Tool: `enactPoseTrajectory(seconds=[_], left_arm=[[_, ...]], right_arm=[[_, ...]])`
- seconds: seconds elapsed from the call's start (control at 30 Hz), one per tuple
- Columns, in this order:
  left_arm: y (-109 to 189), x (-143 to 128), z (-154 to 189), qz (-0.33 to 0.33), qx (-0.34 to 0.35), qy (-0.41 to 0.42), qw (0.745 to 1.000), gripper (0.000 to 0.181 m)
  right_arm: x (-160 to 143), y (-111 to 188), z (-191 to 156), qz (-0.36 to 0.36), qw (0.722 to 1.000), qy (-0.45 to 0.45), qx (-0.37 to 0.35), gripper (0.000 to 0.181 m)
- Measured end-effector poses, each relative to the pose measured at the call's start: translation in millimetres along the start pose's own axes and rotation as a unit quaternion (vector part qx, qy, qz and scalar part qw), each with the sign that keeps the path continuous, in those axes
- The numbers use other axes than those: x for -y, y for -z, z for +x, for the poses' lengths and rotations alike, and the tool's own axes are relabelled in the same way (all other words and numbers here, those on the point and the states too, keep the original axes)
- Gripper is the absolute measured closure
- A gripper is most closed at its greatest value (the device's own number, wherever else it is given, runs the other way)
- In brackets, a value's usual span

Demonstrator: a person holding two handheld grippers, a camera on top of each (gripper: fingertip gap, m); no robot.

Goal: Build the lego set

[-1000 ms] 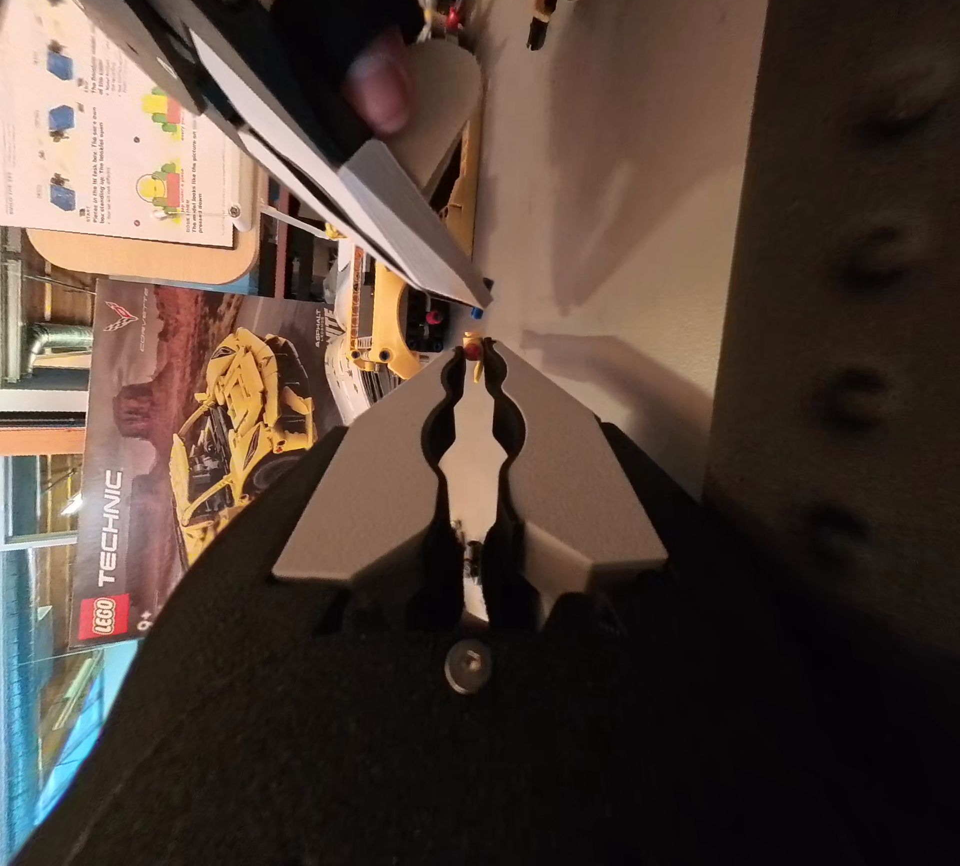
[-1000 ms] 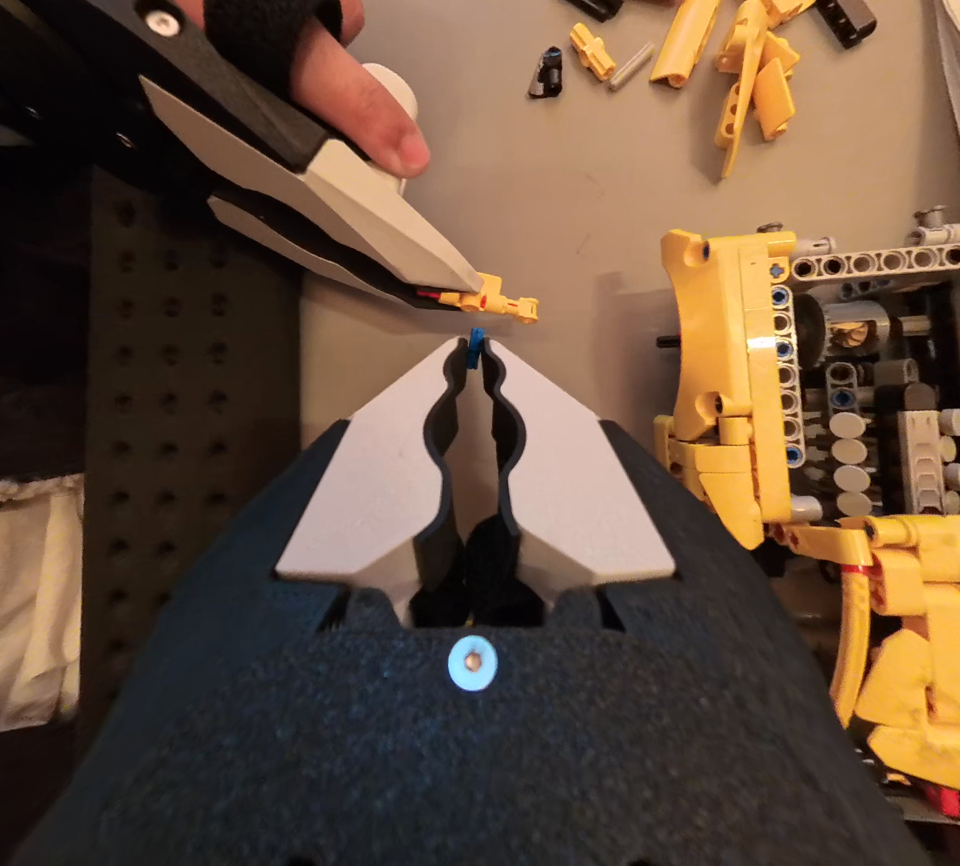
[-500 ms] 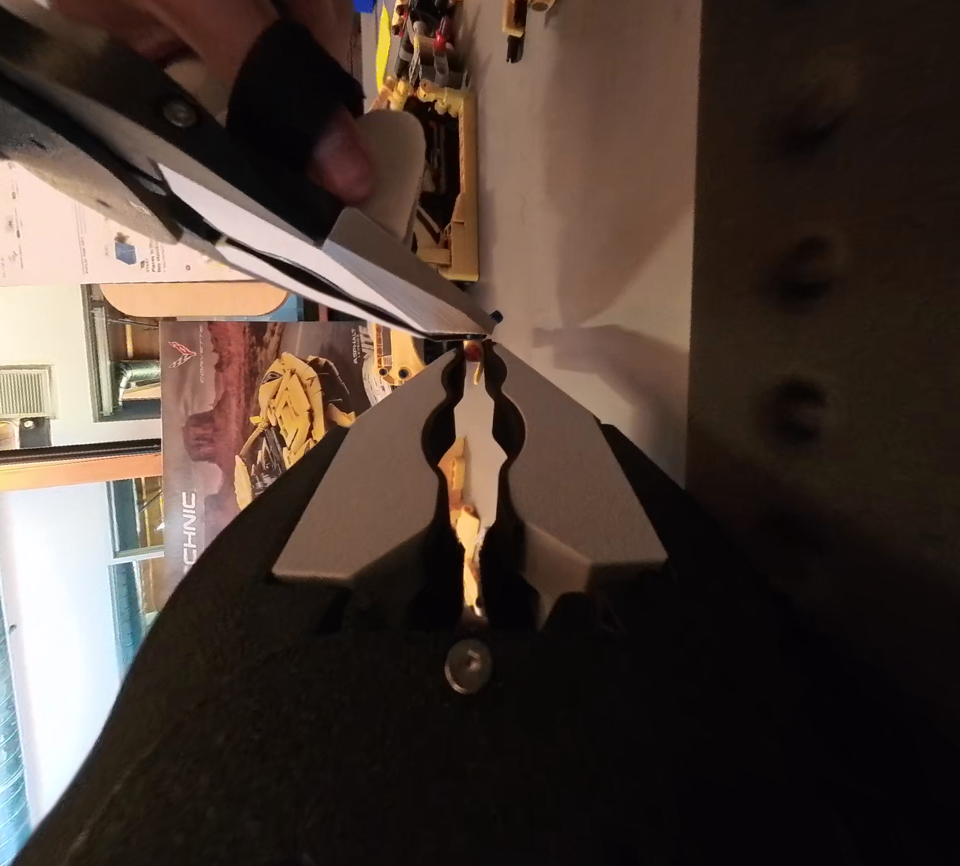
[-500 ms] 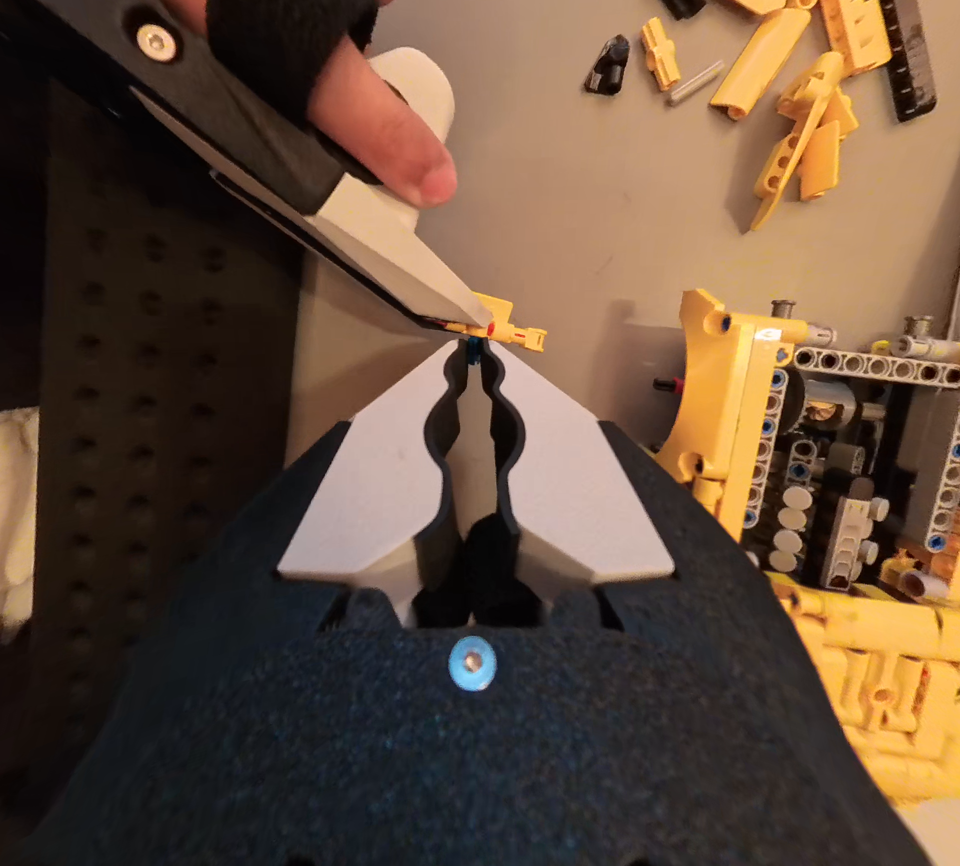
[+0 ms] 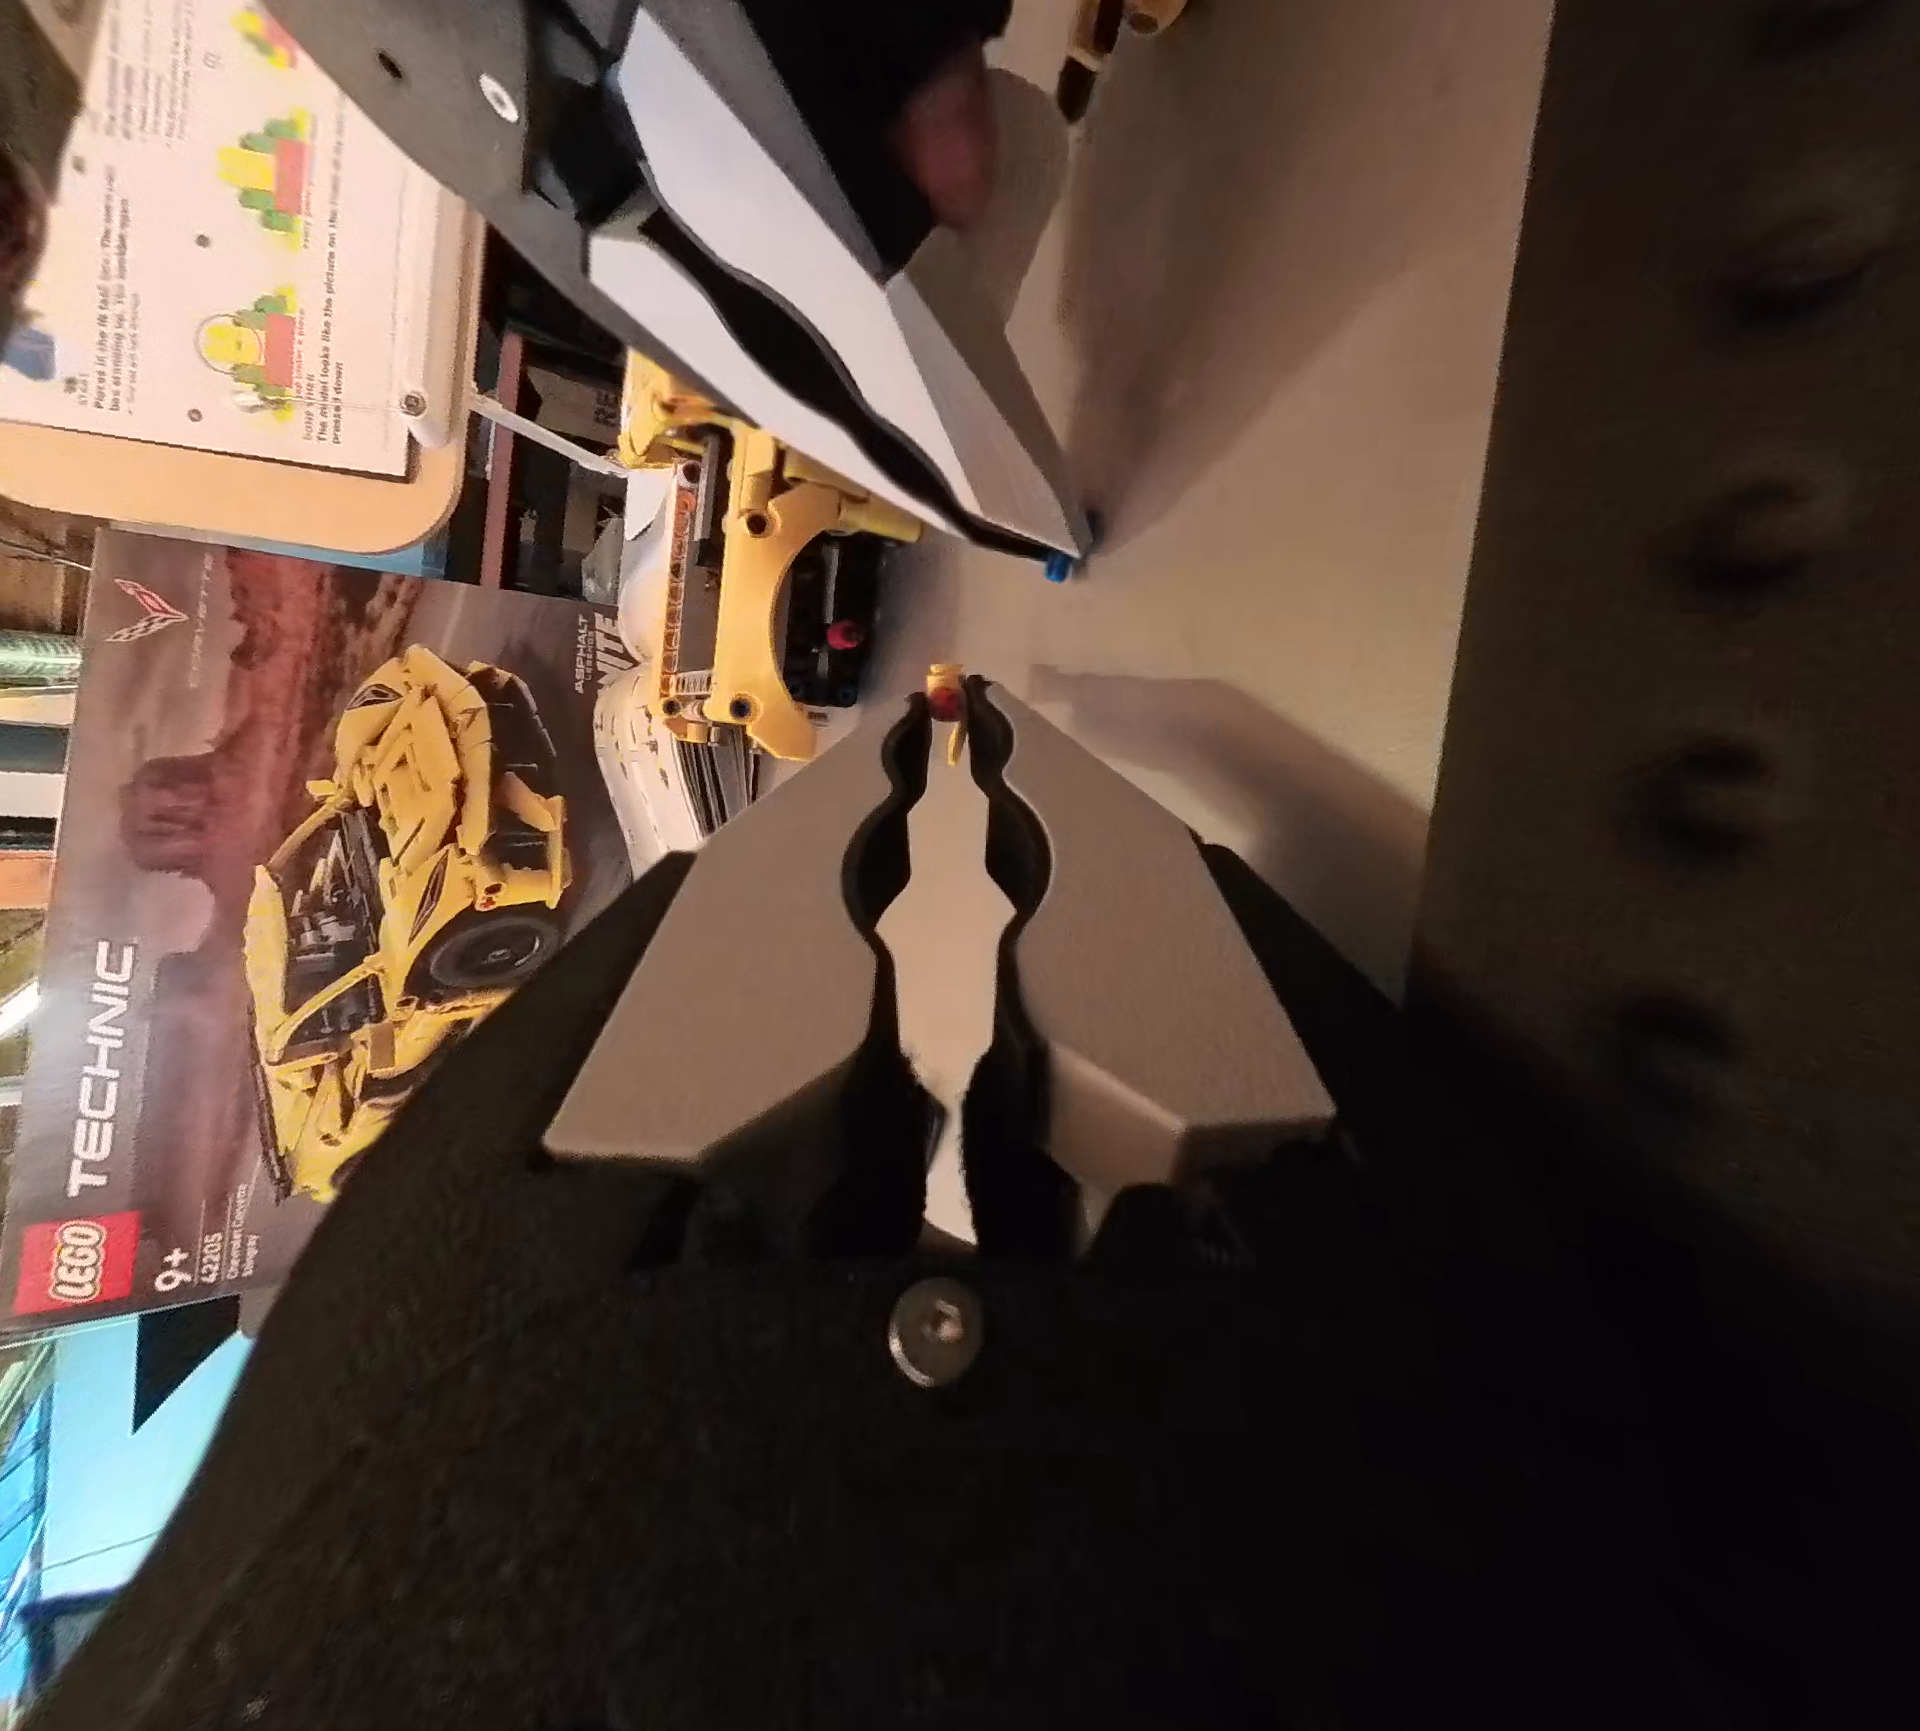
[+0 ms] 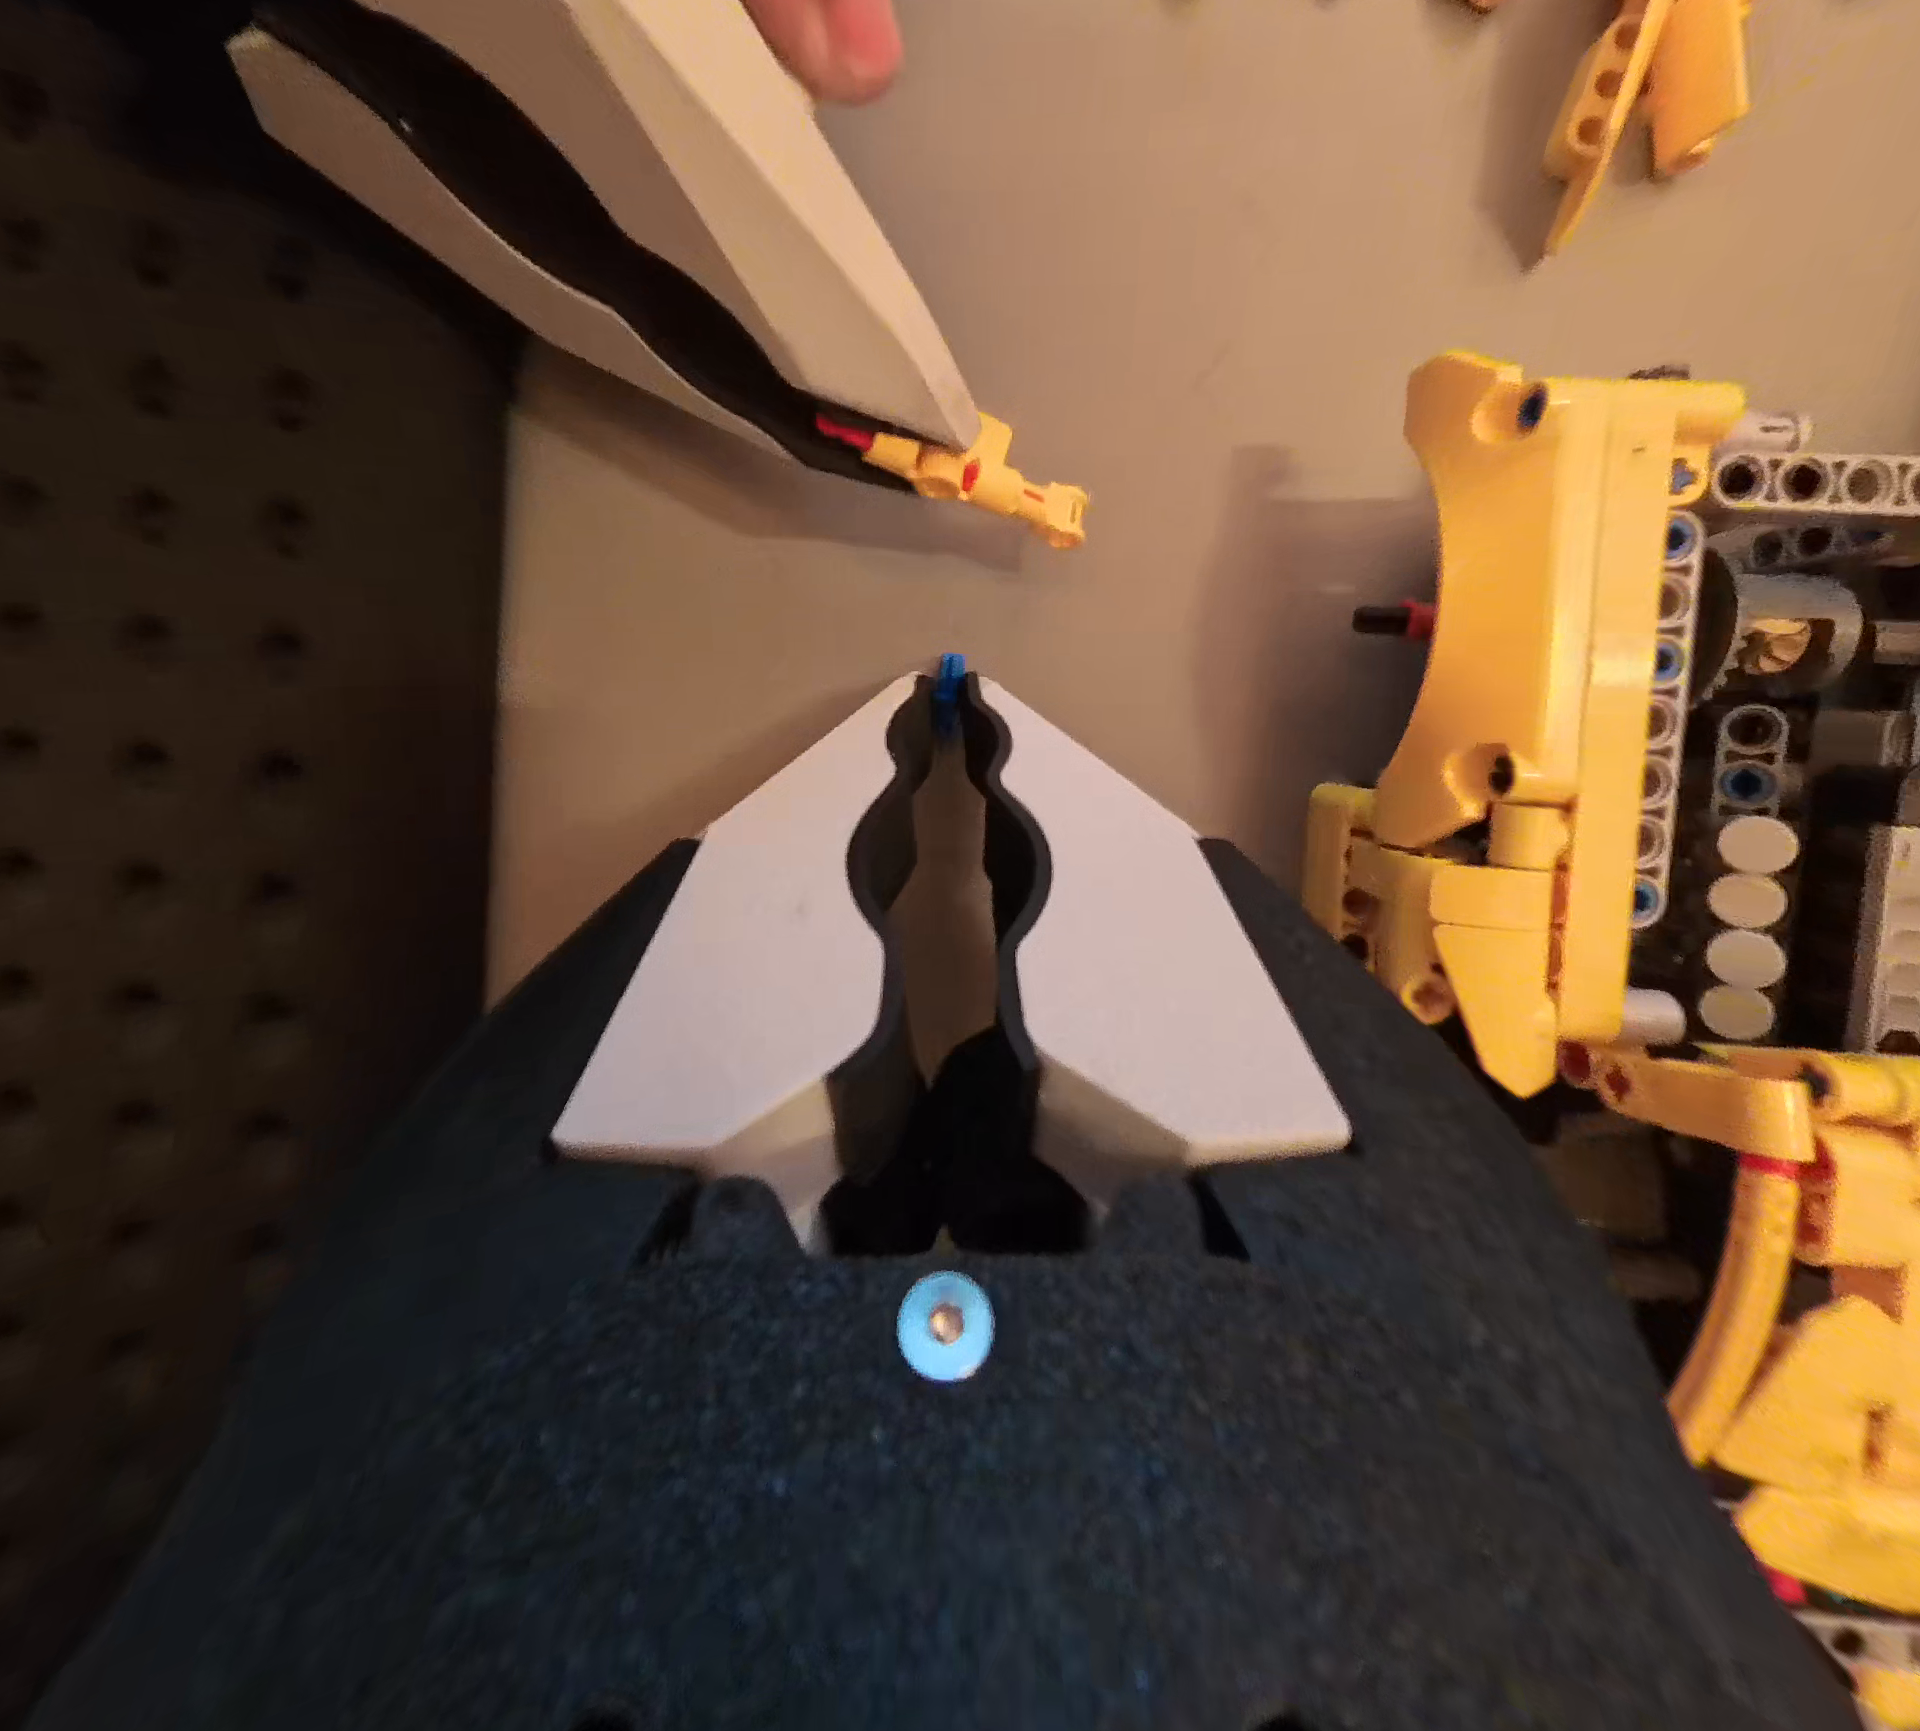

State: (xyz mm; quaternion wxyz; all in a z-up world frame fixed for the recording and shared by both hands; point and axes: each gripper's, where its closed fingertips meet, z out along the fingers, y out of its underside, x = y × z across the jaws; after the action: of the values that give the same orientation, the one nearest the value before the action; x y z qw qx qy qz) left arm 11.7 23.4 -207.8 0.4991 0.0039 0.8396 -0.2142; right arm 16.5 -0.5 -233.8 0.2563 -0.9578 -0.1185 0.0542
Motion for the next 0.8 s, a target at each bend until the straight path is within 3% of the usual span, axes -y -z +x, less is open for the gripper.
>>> enactPoseTrajectory(seconds=[0.27,0.8], left_arm=[[-1.6,-4.7,4.2,-0.012,-0.008,-0.004,1.0,0.175],[-0.9,-4.2,5.6,-0.009,-0.012,-0.002,1.0,0.175]], right_arm=[[5.9,-2.8,2.5,0.056,0.998,0.004,-0.032,0.176],[-0.9,1.6,-1.5,0.074,0.996,0.0,-0.042,0.171]])
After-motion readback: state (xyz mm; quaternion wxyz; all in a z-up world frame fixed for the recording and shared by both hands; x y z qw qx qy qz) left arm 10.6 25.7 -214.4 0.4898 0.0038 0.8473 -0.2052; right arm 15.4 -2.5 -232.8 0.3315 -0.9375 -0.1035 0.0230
